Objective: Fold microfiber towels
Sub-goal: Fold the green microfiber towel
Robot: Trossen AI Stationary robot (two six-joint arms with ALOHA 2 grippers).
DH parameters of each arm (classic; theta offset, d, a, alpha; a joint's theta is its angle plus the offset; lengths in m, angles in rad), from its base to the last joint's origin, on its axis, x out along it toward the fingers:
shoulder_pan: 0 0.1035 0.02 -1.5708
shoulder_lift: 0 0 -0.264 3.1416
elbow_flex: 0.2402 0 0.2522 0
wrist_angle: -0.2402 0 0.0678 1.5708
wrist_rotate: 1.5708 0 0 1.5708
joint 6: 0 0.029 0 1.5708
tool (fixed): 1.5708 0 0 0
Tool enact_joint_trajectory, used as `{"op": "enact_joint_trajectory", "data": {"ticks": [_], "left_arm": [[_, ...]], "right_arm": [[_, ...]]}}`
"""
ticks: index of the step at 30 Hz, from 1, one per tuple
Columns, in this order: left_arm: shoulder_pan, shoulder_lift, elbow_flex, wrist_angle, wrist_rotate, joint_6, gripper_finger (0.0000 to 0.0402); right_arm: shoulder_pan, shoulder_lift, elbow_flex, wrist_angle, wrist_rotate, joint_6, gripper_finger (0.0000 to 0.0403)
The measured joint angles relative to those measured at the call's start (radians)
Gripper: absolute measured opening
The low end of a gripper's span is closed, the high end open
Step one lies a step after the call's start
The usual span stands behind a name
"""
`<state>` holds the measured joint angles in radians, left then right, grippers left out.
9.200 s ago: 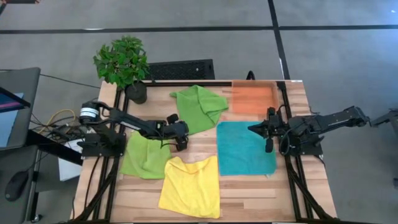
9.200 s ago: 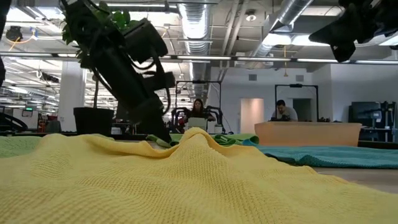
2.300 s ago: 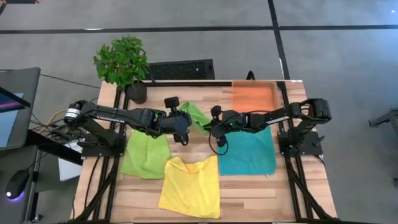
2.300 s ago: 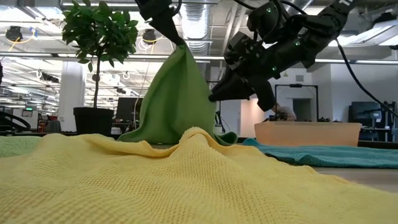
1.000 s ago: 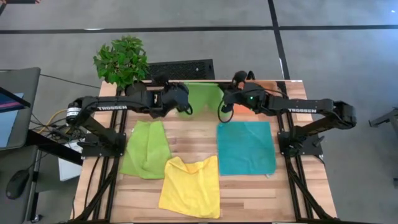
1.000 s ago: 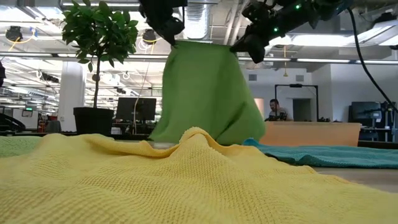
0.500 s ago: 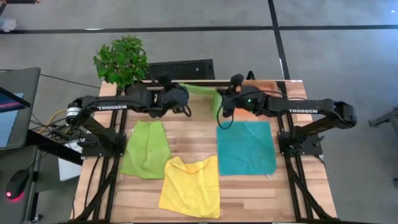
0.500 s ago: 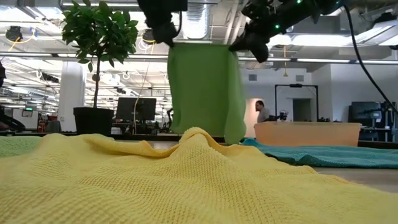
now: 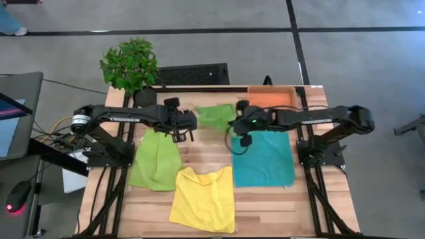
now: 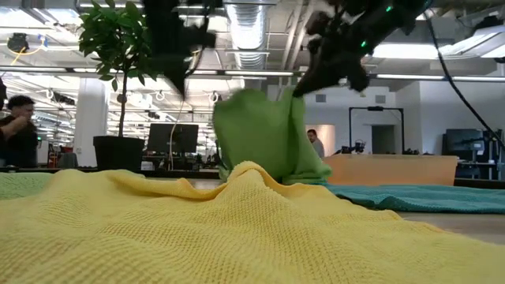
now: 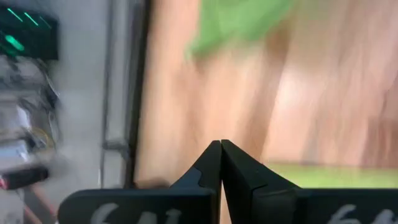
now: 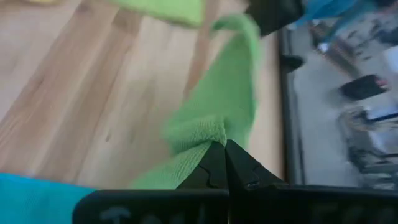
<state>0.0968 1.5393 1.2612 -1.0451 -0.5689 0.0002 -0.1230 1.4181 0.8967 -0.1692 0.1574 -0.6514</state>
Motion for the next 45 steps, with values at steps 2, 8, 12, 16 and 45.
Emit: {"op": "enact_joint_trajectory", "data": {"ticks": [2,8,12,16,45], "left_arm": [[-0.016,0.0,-0.011,-0.015,0.0,-0.058,0.0002],[-0.054,0.002,-0.069,-0.068,0.039,-0.162,0.0001],[-0.066,0.001,-0.117,0.031,0.113,-0.16,0.0001],[-0.086,0.002,-0.159,0.179,0.157,-0.091,0.0],[-0.164,0.021,-0.366,0.774,0.411,-0.207,0.0023]], "right_arm": [[0.013,0.053,-0.006,-0.036,-0.002,0.018,0.0001],[0.051,0.162,-0.001,0.017,0.001,0.045,0.0001],[0.058,0.181,0.001,0.052,0.001,0.064,0.0001],[0.055,0.17,0.0,0.051,0.001,0.078,0.0001],[0.064,0.145,-0.001,0.047,0.001,0.102,0.0005]]}}
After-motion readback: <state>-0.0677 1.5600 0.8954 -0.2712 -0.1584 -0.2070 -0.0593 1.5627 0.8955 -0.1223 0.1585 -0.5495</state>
